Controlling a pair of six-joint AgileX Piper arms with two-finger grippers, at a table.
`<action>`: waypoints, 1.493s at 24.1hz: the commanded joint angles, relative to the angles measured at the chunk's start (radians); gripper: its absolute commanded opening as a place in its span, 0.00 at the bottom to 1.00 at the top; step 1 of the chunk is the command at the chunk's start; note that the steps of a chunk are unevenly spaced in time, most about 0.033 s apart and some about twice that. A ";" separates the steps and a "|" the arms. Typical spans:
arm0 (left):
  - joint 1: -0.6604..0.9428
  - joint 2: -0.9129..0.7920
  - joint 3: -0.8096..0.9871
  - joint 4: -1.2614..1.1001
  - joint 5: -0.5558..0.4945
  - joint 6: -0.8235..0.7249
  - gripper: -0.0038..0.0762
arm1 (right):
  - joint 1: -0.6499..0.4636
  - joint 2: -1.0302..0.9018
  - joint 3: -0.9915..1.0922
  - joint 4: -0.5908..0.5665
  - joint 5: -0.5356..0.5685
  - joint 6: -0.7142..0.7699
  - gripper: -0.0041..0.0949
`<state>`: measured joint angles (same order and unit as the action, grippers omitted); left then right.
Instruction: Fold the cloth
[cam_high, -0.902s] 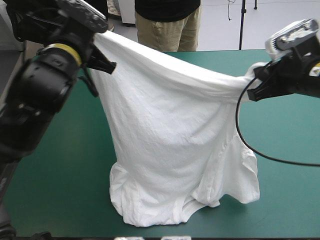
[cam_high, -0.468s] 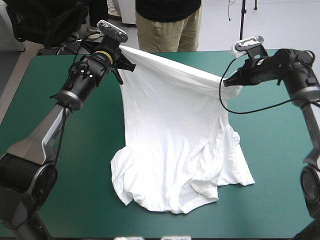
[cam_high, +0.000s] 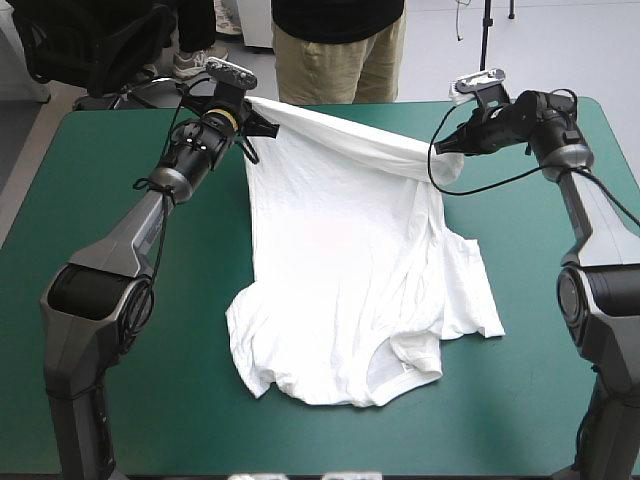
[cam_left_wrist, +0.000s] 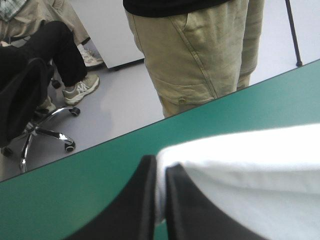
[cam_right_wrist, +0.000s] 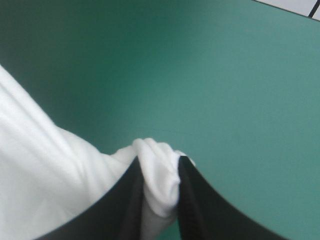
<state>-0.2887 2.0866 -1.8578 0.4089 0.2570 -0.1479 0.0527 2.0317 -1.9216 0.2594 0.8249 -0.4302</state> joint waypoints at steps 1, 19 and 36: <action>0.000 -0.052 -0.046 -0.035 -0.064 -0.011 0.20 | -0.020 -0.012 -0.076 0.033 -0.034 0.000 0.56; 0.000 -0.322 -0.052 -0.342 0.601 0.369 0.53 | -0.020 -0.243 -0.217 -0.011 0.310 0.014 0.51; -0.355 -0.948 1.001 -0.687 0.719 0.592 0.50 | -0.020 -0.872 0.510 0.176 0.299 -0.012 0.42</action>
<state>-0.5733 1.1665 -0.8749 -0.2623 1.0286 0.3974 0.0416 1.1955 -1.3966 0.4005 1.1780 -0.4299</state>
